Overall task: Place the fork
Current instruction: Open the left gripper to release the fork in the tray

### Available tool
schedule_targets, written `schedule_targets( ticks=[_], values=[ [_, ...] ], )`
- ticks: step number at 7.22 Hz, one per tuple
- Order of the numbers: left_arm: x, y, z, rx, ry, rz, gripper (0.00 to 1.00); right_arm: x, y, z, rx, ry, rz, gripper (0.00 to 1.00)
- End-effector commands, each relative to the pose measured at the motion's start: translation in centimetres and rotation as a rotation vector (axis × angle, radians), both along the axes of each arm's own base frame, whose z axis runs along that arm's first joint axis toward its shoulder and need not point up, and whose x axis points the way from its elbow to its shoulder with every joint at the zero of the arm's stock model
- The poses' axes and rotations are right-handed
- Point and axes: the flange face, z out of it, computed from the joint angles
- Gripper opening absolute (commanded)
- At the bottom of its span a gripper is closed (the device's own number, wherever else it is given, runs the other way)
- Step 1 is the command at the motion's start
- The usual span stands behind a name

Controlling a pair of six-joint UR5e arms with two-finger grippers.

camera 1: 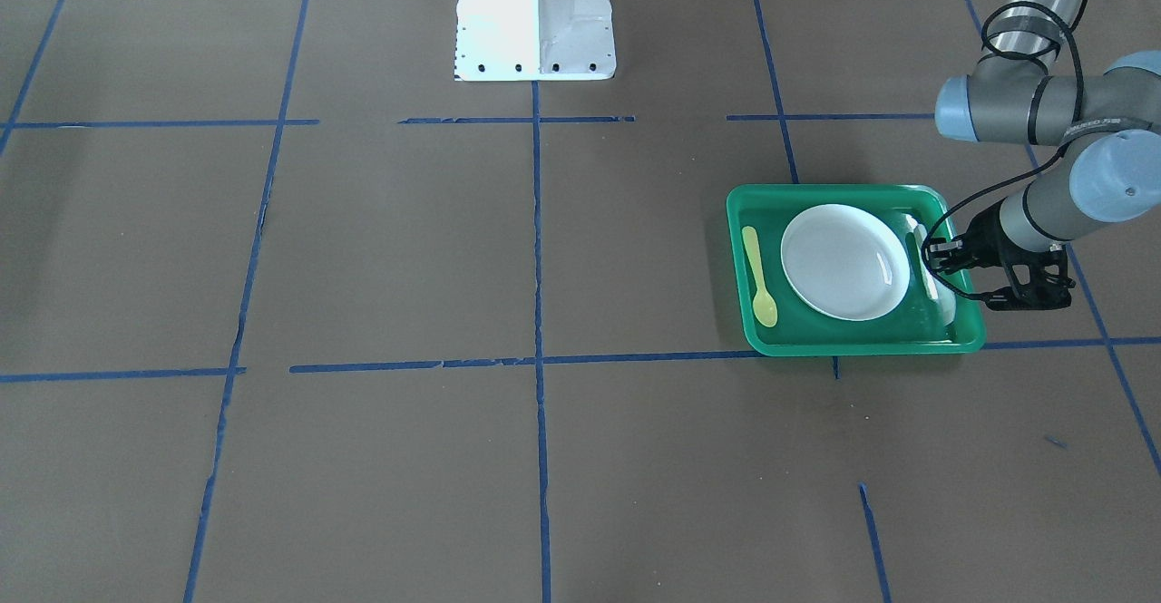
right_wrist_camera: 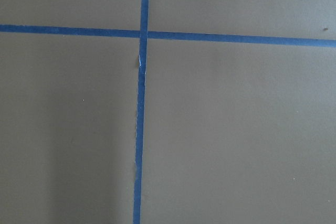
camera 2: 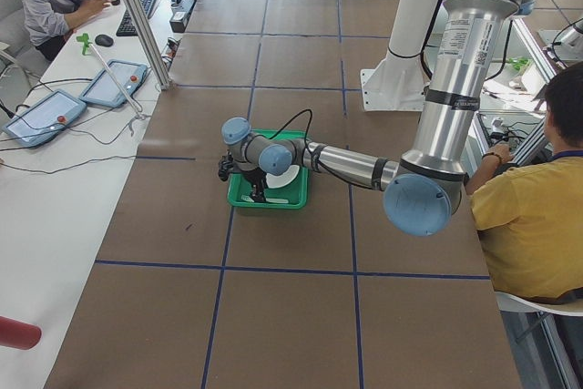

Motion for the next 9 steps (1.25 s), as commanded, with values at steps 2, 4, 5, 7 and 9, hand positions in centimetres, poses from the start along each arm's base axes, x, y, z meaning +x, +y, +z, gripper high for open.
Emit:
schedule_targets(
  ticks=[2, 4, 5, 7, 9],
  values=[
    [-7.0, -2.3, -2.2, 0.064, 0.019, -0.092, 0.77, 0.0, 0.0, 0.0, 0.0, 0.0, -0.001, 1.0],
    [-17.0, -3.2, 0.7, 0.183, -0.005, -0.053, 0.77, 0.0, 0.0, 0.0, 0.0, 0.0, -0.001, 1.0],
    [-23.6, -2.5, 2.8, 0.236, -0.022, -0.035, 0.77, 0.0, 0.0, 0.0, 0.0, 0.0, -0.001, 1.0],
    [-35.2, -0.7, 6.9, 0.276, -0.052, -0.041, 0.82, 0.0, 0.0, 0.0, -0.001, 0.0, 0.001, 1.0],
    [-39.2, 0.9, 7.8, 0.24, -0.056, -0.077, 1.0, 0.0, 0.0, 0.0, 0.0, 0.0, -0.001, 1.0]
  ],
)
